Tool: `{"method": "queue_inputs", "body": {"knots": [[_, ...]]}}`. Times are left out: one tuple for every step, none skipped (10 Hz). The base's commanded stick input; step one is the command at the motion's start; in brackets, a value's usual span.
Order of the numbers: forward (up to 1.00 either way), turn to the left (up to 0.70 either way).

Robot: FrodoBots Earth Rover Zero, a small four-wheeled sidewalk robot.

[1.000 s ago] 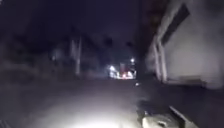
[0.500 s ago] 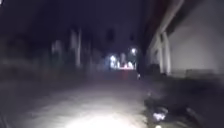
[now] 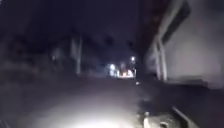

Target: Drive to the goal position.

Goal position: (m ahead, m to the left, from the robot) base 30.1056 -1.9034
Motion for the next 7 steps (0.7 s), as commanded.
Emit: {"method": "queue_inputs", "body": {"knots": [[0.7, 0.0], [0.7, 0.0], [0.7, 0.0], [0.7, 0.0], [0.7, 0.0], [0.7, 0.0], [0.7, 0.0]]}}
